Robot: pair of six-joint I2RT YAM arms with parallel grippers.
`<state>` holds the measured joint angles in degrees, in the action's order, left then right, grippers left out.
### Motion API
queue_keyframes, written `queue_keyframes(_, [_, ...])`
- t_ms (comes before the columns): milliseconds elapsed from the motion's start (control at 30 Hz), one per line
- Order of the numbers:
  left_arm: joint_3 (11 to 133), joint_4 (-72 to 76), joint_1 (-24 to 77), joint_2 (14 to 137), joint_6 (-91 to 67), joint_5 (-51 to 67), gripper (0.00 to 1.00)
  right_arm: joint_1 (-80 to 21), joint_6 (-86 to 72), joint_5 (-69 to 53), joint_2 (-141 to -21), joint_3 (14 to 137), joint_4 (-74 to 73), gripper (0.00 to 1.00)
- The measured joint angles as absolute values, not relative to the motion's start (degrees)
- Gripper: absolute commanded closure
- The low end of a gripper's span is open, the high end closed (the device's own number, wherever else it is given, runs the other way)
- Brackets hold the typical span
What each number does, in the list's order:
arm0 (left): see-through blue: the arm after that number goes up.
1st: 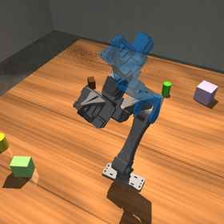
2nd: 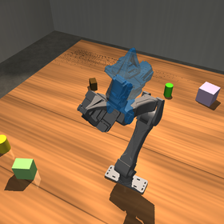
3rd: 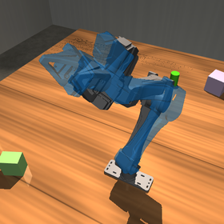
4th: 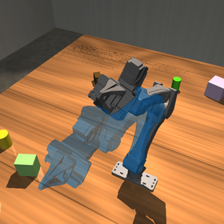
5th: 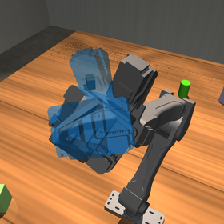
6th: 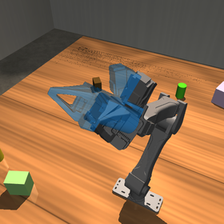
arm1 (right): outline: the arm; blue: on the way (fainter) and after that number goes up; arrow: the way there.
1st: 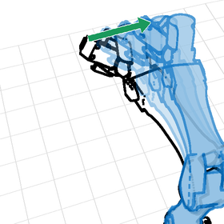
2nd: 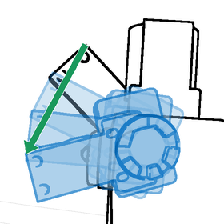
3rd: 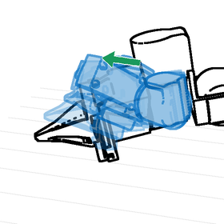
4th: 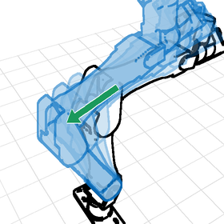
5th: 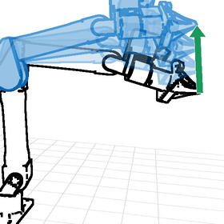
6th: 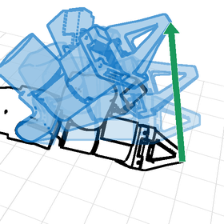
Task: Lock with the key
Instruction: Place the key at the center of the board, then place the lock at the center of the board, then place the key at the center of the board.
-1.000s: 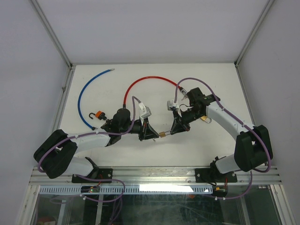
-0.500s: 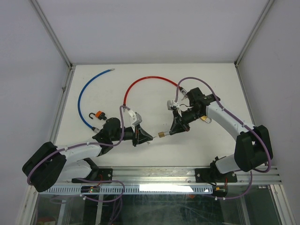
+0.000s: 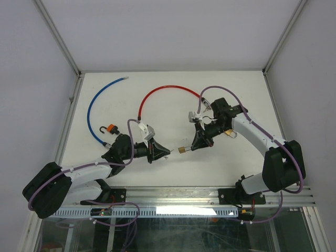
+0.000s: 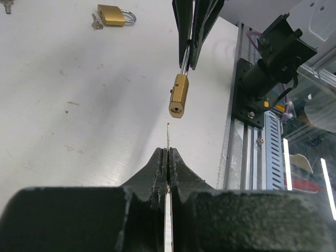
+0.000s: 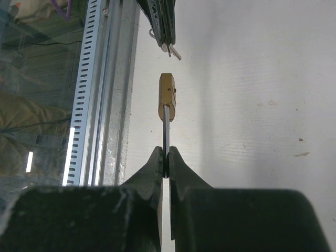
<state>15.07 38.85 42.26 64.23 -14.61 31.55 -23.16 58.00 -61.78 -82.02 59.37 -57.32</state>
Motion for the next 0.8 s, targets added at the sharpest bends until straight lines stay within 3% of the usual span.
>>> queue_keyframes(800, [12.14,54.24,42.26,69.06,-27.09,29.61,1.00,-21.45,57.98,-61.76,-82.02,59.37,-57.25,1.00])
